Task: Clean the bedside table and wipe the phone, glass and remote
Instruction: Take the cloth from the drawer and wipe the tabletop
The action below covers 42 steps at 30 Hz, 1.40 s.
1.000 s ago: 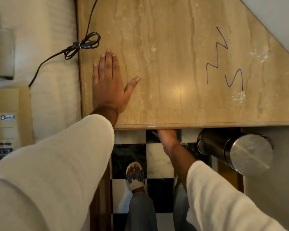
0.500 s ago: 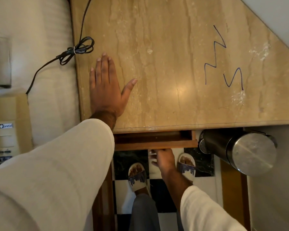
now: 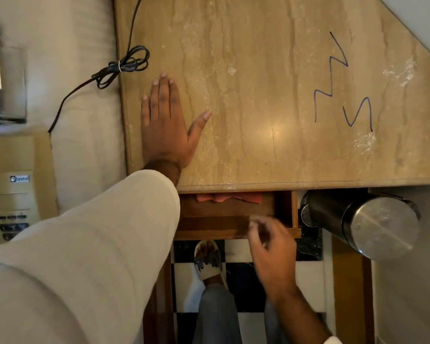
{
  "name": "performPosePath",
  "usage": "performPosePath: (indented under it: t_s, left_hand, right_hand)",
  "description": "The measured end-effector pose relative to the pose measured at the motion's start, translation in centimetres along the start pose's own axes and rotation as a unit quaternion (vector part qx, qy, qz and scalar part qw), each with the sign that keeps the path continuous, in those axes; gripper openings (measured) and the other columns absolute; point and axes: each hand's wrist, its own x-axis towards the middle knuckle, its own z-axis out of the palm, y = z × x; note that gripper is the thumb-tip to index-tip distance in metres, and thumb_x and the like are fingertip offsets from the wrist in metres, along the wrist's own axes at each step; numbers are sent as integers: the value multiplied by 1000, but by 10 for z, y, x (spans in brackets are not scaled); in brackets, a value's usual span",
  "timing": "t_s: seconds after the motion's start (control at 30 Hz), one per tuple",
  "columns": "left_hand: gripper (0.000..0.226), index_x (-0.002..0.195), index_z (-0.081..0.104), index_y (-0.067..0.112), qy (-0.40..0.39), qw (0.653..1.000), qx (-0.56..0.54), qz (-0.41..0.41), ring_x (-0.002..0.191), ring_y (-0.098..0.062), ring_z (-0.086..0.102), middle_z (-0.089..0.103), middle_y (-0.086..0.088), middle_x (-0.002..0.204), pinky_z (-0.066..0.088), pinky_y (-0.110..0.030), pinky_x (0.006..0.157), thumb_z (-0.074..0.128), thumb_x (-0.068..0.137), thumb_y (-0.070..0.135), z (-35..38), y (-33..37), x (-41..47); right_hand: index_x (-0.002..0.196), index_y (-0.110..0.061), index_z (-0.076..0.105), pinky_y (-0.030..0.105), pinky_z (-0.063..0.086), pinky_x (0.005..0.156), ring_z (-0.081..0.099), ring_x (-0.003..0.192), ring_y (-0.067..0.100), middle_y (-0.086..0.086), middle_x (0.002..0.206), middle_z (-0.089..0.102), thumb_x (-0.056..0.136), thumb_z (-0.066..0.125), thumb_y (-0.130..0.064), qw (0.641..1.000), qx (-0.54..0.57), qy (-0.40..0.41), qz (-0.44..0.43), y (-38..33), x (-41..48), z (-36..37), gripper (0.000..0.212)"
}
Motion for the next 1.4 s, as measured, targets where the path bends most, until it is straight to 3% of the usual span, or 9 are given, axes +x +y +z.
performPosePath:
  t_s: [0.07,0.2,0.4,0.47,0.57,0.7,0.83,1.2,1.4]
  left_hand:
    - [100,167,16,4,3,1000,0,1,165,-29,10,12,-14,177,6,-47,134,11,99,77,0,0,0]
    - [100,167,16,4,7,1000,0,2,165,-29,11,13,-15,177,7,-47,134,10,99,77,-1,1,-1]
    - [99,167,16,4,6,1000,-4,-1,165,-29,11,12,-14,177,6,-46,134,12,100,76,-2,1,-1]
    - [97,167,16,4,3,1000,-1,-1,165,-29,10,11,-14,177,6,-46,135,15,101,75,-2,1,-1]
    - [96,168,14,4,-1,1000,2,-2,165,-28,8,10,-13,177,5,-45,135,16,102,74,-2,1,-1]
    - [95,168,14,5,-5,1000,2,-3,165,-27,7,9,-12,178,5,-46,135,17,102,74,-3,1,0]
    - [94,168,15,5,-4,1000,-1,-3,165,-27,7,9,-12,178,5,-46,135,19,102,73,-3,1,0]
    - [93,168,16,5,-5,1000,0,-5,165,-27,9,10,-12,178,5,-46,134,18,103,71,-6,3,0]
    - [94,168,14,5,-10,1000,-3,0,165,-27,9,9,-12,178,2,-44,134,13,99,69,-7,3,0]
  right_hand:
    - [138,-23,62,11,42,107,57,126,3,-6,138,59,104,61,-30,998,-52,1,-18,-11,36,0,35]
    - [138,-5,59,36,35,121,52,138,34,16,143,60,105,62,-31,990,-130,-41,23,-16,101,21,42]
    - [146,-21,52,21,27,113,50,139,23,3,149,57,95,75,-39,998,-3,-28,52,-10,128,44,58]
    - [140,-20,59,29,38,115,56,129,21,3,142,63,82,90,-30,984,124,-49,118,-9,124,42,67]
    - [115,-18,74,45,53,110,67,121,29,7,122,75,83,86,-22,989,46,-102,97,-9,108,32,34]
    - [117,-21,72,33,54,94,67,109,19,-4,110,71,91,78,-24,973,-140,-144,-116,-13,66,13,27]
    - [104,-20,71,50,40,121,64,121,19,-1,121,71,82,80,-22,908,-219,-141,-329,-22,33,-9,24]
    - [119,-35,55,21,60,58,75,86,14,-14,107,65,85,75,-14,874,-28,-372,-311,-151,41,-130,45]
    - [141,-29,58,48,67,61,79,94,35,8,122,72,91,73,7,858,-50,-429,-279,-235,150,-150,64]
